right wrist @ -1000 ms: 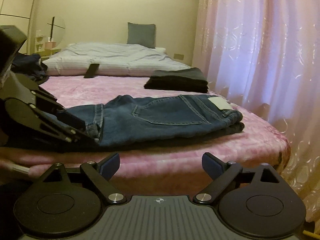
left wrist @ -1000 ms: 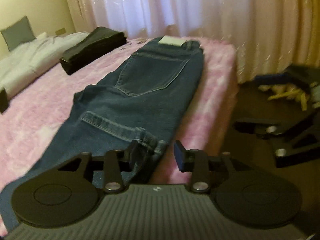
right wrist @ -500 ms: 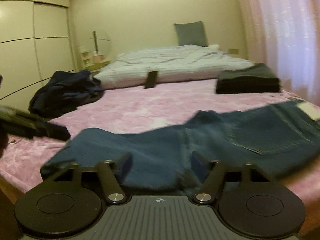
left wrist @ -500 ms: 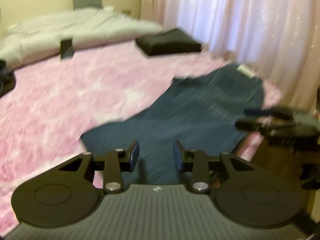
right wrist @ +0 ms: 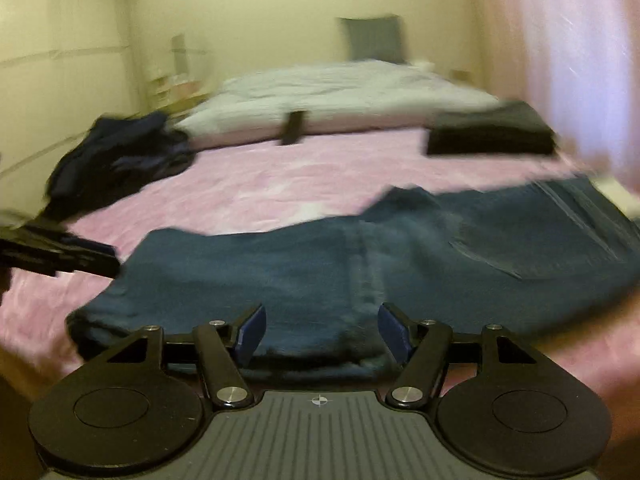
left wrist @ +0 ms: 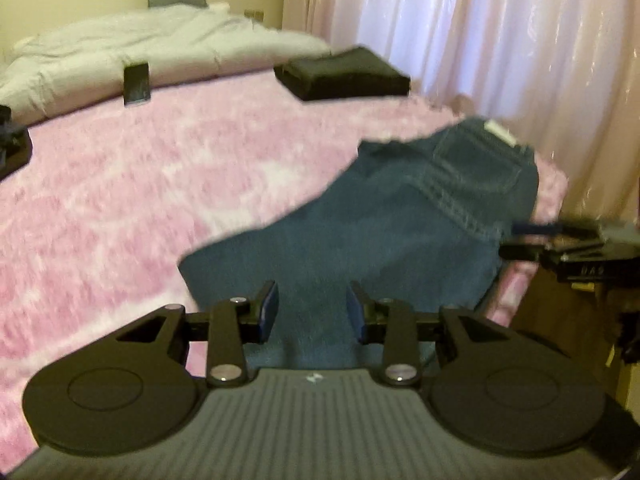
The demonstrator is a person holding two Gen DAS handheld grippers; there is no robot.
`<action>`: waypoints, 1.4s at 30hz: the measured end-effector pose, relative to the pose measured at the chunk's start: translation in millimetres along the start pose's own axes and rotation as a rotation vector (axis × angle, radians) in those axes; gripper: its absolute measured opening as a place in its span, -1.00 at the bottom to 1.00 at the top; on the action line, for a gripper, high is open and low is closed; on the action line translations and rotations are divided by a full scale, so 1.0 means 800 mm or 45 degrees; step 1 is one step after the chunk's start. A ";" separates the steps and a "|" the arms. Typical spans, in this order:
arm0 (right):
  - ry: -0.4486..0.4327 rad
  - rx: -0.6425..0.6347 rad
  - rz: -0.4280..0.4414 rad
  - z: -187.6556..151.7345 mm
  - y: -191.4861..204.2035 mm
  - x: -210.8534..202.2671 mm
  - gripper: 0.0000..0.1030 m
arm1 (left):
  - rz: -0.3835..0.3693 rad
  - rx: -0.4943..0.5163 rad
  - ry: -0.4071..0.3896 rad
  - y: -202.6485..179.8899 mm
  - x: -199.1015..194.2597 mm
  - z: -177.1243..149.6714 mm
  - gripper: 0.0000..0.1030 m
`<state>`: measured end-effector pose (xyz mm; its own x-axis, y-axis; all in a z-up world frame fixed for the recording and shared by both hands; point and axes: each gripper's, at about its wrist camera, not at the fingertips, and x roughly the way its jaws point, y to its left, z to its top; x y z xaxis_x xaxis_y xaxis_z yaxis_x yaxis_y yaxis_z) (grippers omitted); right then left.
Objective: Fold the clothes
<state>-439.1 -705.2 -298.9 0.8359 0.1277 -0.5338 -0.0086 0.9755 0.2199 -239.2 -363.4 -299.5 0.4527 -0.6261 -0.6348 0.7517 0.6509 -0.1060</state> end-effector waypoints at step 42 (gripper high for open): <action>0.014 0.022 -0.060 0.027 0.021 -0.015 0.12 | -0.006 0.000 0.022 0.042 0.005 -0.007 -0.36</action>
<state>-437.7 -693.9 -271.4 0.8290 0.0840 -0.5529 0.0402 0.9772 0.2087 -215.2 -341.7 -310.0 0.4412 -0.6216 -0.6473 0.7535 0.6483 -0.1090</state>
